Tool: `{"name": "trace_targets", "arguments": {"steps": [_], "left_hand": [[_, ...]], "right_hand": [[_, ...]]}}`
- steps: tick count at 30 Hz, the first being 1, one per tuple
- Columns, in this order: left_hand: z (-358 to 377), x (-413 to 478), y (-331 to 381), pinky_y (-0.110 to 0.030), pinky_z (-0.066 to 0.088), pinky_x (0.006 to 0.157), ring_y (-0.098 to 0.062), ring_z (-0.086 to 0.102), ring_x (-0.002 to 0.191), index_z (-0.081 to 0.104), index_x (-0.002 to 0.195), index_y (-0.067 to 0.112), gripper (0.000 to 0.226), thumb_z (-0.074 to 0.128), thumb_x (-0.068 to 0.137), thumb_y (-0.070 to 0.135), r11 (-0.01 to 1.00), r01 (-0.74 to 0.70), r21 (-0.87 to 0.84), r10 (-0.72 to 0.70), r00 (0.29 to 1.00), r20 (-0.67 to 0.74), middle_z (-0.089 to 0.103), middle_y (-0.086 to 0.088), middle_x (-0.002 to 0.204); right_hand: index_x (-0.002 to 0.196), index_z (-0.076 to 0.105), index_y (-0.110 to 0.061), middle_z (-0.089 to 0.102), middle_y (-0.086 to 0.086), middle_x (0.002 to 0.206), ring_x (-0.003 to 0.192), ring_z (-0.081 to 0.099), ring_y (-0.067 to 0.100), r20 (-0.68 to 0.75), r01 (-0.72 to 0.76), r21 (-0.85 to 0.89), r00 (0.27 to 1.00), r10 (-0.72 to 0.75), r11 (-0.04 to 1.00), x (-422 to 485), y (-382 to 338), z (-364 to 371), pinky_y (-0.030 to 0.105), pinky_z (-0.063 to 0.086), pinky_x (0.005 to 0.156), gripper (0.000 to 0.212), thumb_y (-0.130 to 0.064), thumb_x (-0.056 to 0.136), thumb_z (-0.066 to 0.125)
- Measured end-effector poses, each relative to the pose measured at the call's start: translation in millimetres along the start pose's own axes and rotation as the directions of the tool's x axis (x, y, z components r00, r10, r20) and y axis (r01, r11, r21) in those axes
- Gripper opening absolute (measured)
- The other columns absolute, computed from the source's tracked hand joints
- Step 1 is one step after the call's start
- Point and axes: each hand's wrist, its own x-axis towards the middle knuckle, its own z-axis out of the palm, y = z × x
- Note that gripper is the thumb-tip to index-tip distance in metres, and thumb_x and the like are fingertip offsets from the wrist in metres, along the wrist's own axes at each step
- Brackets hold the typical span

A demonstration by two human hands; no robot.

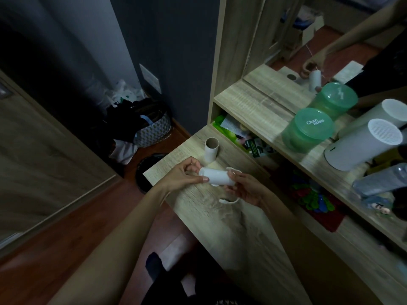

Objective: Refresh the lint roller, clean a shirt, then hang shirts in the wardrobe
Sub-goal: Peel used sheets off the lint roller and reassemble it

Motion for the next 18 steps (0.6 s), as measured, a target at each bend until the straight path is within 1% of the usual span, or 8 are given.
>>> {"name": "trace_targets", "arguments": {"steps": [3,6,8,10,12,14,16,18], "left_hand": [[-0.4,1.2,3.0,-0.022,0.043,0.074,0.004,0.056,0.070,0.057,0.089,0.017,0.031,0.082,0.072,0.010,1.000,-0.002,-0.003,0.002,1.000,0.000,0.058,0.021,0.067],[-1.0,1.8,4.8,-0.024,0.045,0.075,0.001,0.057,0.073,0.058,0.089,0.016,0.031,0.083,0.072,0.011,1.000,-0.006,0.004,0.006,1.000,0.005,0.059,0.017,0.070],[0.0,1.9,4.7,-0.024,0.046,0.074,-0.001,0.058,0.073,0.059,0.088,0.016,0.030,0.083,0.071,0.010,1.000,-0.011,0.007,0.011,1.000,0.004,0.060,0.013,0.072],[2.5,1.8,4.3,-0.022,0.046,0.070,-0.002,0.058,0.071,0.058,0.085,0.016,0.029,0.083,0.072,0.008,1.000,-0.012,0.006,0.012,1.000,0.008,0.059,0.012,0.071],[5.6,1.4,5.0,-0.020,0.046,0.067,-0.003,0.058,0.069,0.056,0.083,0.015,0.029,0.081,0.072,0.006,1.000,-0.013,-0.005,0.013,1.000,0.015,0.058,0.010,0.070],[8.7,1.7,4.5,-0.018,0.047,0.064,-0.003,0.058,0.064,0.054,0.083,0.012,0.029,0.079,0.074,0.001,0.999,-0.008,-0.032,0.009,1.000,0.021,0.055,0.008,0.068],[10.1,2.5,6.0,-0.015,0.046,0.061,0.000,0.055,0.060,0.052,0.081,0.012,0.029,0.078,0.075,0.000,0.999,-0.003,-0.043,0.005,0.999,0.035,0.051,0.014,0.063],[11.1,4.4,6.9,-0.014,0.043,0.060,0.002,0.047,0.058,0.050,0.079,0.014,0.031,0.078,0.075,0.003,1.000,-0.009,-0.025,0.010,0.998,0.068,0.045,0.018,0.059]], "right_hand": [[0.112,0.058,-0.011,0.058,0.020,0.109,0.068,0.069,0.015,-0.003,0.000,0.008,1.000,0.000,1.000,0.5,-0.3,-0.5,0.023,0.058,0.060,0.026,-0.020,0.088,0.059],[0.113,0.058,-0.010,0.059,0.020,0.107,0.069,0.069,0.015,-0.009,-0.007,0.000,1.000,0.007,1.000,-0.6,-1.3,-0.9,0.023,0.058,0.060,0.029,-0.021,0.086,0.060],[0.115,0.058,-0.010,0.059,0.020,0.106,0.069,0.068,0.015,-0.015,-0.011,-0.001,1.000,0.011,1.000,-1.2,-2.3,-1.9,0.023,0.058,0.060,0.029,-0.021,0.088,0.059],[0.120,0.056,-0.009,0.061,0.019,0.105,0.069,0.068,0.015,-0.020,-0.014,-0.005,1.000,0.014,1.000,-1.4,-2.9,-4.1,0.023,0.058,0.059,0.033,-0.021,0.089,0.059],[0.119,0.058,-0.009,0.060,0.019,0.102,0.068,0.068,0.015,-0.026,-0.014,-0.020,1.000,0.013,1.000,-2.3,-3.2,-5.2,0.023,0.057,0.057,0.037,-0.023,0.084,0.062],[0.112,0.061,-0.009,0.059,0.020,0.099,0.065,0.067,0.015,-0.036,-0.014,-0.025,0.999,0.014,1.000,-3.1,-3.4,-6.6,0.022,0.057,0.056,0.038,-0.025,0.078,0.065],[0.112,0.062,-0.009,0.060,0.020,0.099,0.065,0.067,0.015,-0.039,-0.016,-0.018,0.999,0.015,1.000,-3.2,-3.8,-8.7,0.022,0.056,0.056,0.038,-0.025,0.078,0.066],[0.115,0.061,-0.009,0.060,0.019,0.098,0.065,0.067,0.015,-0.037,-0.020,-0.016,0.999,0.020,1.000,-4.0,-6.2,-10.3,0.022,0.056,0.056,0.034,-0.022,0.083,0.063]]}}
